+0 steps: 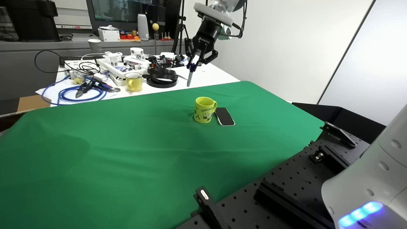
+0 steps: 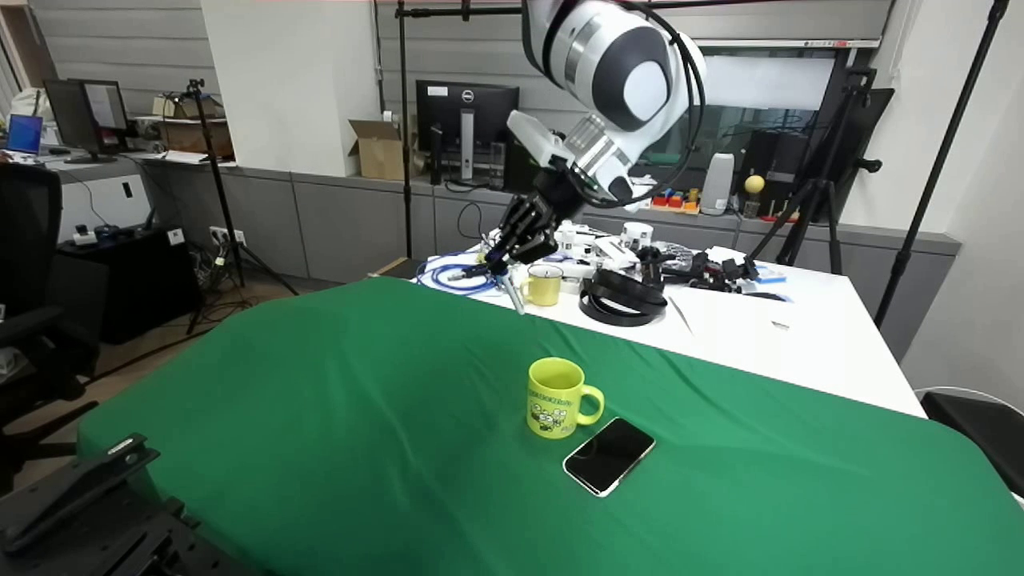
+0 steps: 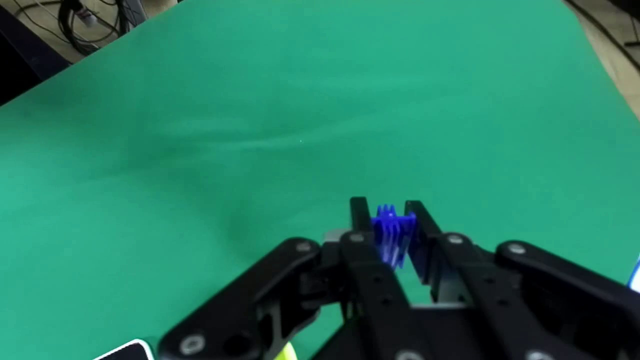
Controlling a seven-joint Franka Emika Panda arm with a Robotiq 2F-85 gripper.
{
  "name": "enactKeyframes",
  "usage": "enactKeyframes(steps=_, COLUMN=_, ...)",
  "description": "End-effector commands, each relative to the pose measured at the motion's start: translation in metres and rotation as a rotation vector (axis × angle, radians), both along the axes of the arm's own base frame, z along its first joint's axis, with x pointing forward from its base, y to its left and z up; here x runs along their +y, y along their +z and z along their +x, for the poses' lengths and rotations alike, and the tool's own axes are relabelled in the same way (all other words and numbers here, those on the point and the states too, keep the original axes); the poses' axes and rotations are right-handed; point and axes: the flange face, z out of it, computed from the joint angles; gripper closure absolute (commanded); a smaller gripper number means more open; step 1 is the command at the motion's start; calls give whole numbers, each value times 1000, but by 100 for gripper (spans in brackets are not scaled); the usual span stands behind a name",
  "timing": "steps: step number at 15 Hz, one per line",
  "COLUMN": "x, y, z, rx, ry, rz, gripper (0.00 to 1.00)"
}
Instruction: Take the marker from the green cup and put it on the table
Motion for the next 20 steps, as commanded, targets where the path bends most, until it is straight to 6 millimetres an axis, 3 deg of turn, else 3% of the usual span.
enactKeyframes(steps=1, x=37, y=41, z=-15, rx=-84, ry=139, rz=-21, gripper=94)
enactKeyframes(steps=4, x=76, y=46, z=-40, rx=-175, ry=291, rz=-89, gripper=94)
enactKeyframes(steps=6, x=107, y=36, z=-68, rx=-223, ry=389, rz=-145, gripper=94)
enactKeyframes(steps=12, x=181, y=-26, z=-144, rx=-378, ry=552, rz=-286, gripper=94)
enactKeyframes(steps=16, x=198, y=-77, z=-174, rx=-406, ry=563, rz=-319, gripper=94)
enactKeyframes(steps=20, x=197, y=-120, z=-181, rx=-393, ry=561, rz=-329, gripper=94)
